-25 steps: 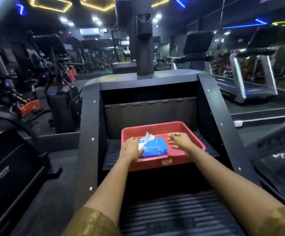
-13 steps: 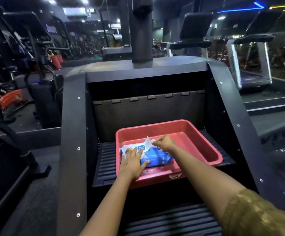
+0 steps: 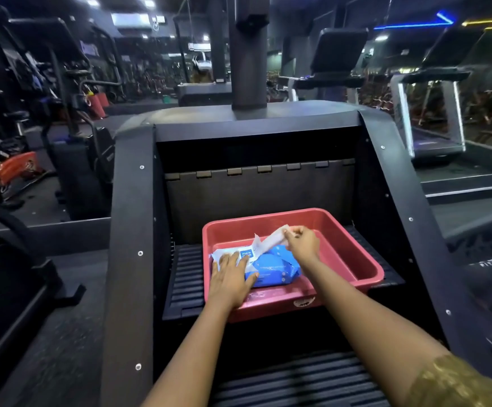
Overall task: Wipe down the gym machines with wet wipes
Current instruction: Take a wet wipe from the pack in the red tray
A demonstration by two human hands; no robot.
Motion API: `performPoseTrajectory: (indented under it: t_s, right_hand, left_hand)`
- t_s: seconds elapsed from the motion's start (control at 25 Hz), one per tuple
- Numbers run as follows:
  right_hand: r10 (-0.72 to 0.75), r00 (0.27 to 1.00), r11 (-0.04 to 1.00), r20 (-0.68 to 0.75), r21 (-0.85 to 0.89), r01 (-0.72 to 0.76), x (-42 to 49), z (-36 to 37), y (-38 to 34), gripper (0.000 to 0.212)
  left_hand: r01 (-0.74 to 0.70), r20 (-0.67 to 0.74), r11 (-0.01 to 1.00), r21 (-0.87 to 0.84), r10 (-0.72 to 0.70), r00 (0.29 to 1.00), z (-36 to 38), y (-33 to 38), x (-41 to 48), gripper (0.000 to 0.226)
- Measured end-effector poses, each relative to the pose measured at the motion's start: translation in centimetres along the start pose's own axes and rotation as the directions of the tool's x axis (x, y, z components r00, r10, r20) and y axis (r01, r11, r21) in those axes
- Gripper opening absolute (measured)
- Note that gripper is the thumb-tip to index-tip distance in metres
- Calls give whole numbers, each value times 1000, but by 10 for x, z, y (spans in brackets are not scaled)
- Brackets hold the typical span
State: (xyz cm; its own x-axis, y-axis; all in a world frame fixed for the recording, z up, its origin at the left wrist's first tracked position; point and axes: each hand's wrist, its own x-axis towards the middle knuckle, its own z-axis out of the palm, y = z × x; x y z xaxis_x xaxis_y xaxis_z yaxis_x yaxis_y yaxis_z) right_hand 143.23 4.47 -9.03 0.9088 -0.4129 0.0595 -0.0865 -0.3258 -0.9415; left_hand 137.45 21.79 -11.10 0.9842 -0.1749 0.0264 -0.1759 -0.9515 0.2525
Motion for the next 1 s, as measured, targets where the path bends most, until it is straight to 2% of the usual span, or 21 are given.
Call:
performPoseTrajectory:
  t_s: [0.08, 0.16, 0.4, 0.48, 0.64, 0.76, 0.88, 1.0]
  right_hand:
    - [-34, 993, 996, -111, 81, 43, -11, -14, -11, 6]
    - [-71, 983, 989, -172, 115, 92, -23, -28, -17, 11]
    - [-104, 978, 973, -181, 184, 138, -60, -75, -26, 10]
    - [-110, 984, 963, -138, 228, 140, -75, -94, -27, 2]
    - [-146, 989, 933, 1, 332, 138, -131, -137, -17, 7]
    - [-96, 990, 946, 107, 320, 57, -185, -166, 20, 5]
    - [31, 979, 972, 201, 222, -77, -240, -186, 72, 5]
    - [144, 948, 982, 284, 79, -173, -304, -211, 128, 12]
  left_hand:
    - [-4, -38, 1000, 4, 4, 999, -3, 1, -2, 55]
    - [-4, -49, 1000, -9, 4, 999, -4, 2, -5, 54]
    - [-4, -68, 1000, -8, 4, 998, -15, 12, -35, 56]
    - [-11, -72, 999, -32, 9, 997, -20, 19, -55, 57]
    - [-2, -90, 1000, -21, 0, 996, -19, 31, -109, 57]
    - [13, -62, 1000, -2, -13, 998, -5, 44, -163, 57]
    - [31, 36, 999, 19, -31, 999, 22, 60, -226, 57]
    - [60, 230, 998, 23, -64, 971, 67, 73, -305, 58]
